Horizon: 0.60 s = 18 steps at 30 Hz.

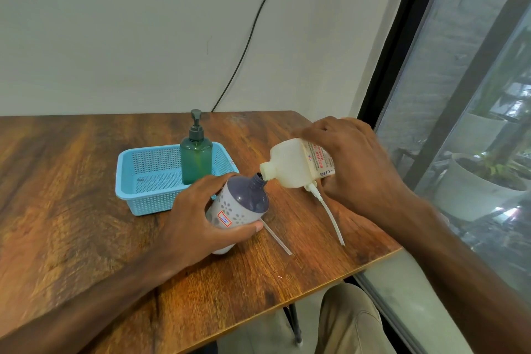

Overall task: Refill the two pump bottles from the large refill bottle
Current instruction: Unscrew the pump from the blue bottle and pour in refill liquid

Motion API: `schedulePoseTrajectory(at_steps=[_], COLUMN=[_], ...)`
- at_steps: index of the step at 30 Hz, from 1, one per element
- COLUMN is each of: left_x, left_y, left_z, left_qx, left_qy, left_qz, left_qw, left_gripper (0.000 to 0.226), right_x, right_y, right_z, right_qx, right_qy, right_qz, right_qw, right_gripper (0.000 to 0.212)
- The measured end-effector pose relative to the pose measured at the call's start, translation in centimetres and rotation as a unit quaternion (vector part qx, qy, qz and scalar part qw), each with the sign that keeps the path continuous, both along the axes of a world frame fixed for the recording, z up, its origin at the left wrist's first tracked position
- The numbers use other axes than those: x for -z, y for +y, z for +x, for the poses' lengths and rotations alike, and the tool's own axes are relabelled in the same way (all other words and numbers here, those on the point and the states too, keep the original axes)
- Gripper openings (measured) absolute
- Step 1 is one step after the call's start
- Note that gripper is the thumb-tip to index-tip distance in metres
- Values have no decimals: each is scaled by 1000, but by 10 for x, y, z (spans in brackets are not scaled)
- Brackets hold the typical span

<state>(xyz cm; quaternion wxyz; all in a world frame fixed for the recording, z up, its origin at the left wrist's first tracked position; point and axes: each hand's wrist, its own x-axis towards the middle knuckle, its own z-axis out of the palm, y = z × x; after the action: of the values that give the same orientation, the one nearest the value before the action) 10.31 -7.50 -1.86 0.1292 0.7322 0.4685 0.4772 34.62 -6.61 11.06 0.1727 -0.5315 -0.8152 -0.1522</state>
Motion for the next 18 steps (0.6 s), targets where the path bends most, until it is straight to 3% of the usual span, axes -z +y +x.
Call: schedulePoseTrajectory(at_steps=[18], left_x=[2], left_y=[1], left_z=[0], left_qx=[-1], left_qy=[-4], left_qz=[-14], left_qw=[1000], left_gripper=[86], right_x=[-10], right_y=[-2], right_z=[-5], right_qx=[2], right_qy=[-23], right_qz=[-11], right_qw=[1000], right_gripper=[80])
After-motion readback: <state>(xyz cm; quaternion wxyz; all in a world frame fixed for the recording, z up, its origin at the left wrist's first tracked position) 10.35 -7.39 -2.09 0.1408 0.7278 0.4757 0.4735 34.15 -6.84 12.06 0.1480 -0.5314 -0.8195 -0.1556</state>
